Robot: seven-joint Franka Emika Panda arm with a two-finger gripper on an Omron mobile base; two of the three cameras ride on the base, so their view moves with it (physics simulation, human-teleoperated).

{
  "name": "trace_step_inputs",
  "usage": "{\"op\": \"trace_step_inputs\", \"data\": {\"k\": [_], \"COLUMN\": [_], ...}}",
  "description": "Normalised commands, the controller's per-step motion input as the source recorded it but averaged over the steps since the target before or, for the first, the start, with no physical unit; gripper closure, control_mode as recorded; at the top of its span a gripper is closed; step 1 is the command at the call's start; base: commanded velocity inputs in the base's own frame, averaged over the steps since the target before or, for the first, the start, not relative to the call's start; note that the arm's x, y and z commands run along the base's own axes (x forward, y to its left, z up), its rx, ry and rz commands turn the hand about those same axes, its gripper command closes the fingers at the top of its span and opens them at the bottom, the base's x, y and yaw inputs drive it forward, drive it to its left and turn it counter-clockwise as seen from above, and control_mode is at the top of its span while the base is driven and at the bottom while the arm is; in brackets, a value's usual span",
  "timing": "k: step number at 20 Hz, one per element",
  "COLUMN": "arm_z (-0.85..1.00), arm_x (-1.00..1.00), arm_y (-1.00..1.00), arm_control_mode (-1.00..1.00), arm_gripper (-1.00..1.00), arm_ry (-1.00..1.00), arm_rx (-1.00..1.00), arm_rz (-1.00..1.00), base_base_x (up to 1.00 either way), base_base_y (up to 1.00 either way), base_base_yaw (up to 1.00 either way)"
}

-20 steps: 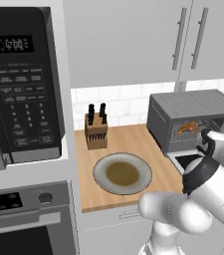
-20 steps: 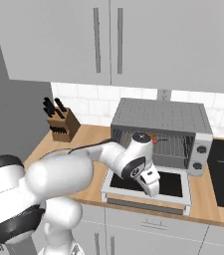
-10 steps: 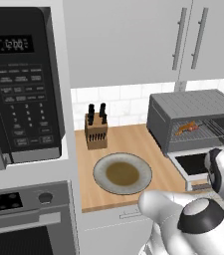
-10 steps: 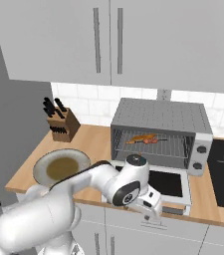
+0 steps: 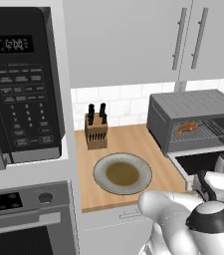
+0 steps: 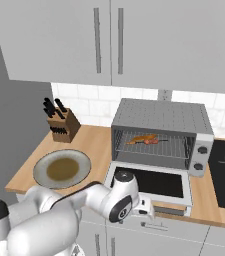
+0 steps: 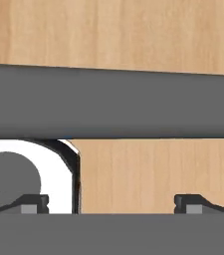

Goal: Pick up the kebab skewer and baguette bread, and place them inside the toaster oven. Close the toaster oven door and start by setting the timer.

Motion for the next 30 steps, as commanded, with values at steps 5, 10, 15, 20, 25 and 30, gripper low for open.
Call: {"op": "trace_step_inputs", "data": {"k": [5,10,15,20,25,30], "arm_z": [-0.24,-0.17,-0.05,0.06,0.39,0.43], "arm_x": [0.26,0.17,0.48,0.5,0.74,0.88], "arm_y": [0.0,0.0,0.0,0.02,0.06,0.18], "arm_control_mode": [-1.0,-1.0,-1.0,-1.0,-1.0,-1.0], "arm_gripper": [-1.0,-1.0,-1.0,-1.0,-1.0,-1.0], "arm_ry": [0.01,0.06,0.02,-0.03,-0.12,-0.21], "arm_rx": [0.0,0.0,0.02,0.04,0.01,0.02], "arm_rz": [0.13,0.01,-0.01,-0.08,-0.1,-0.07], "base_base_x": [0.0,0.0,0.0,0.0,0.0,0.0], "base_base_y": [0.0,0.0,0.0,0.0,0.0,0.0], "base_base_yaw": [0.0,0.0,0.0,0.0,0.0,0.0]}}
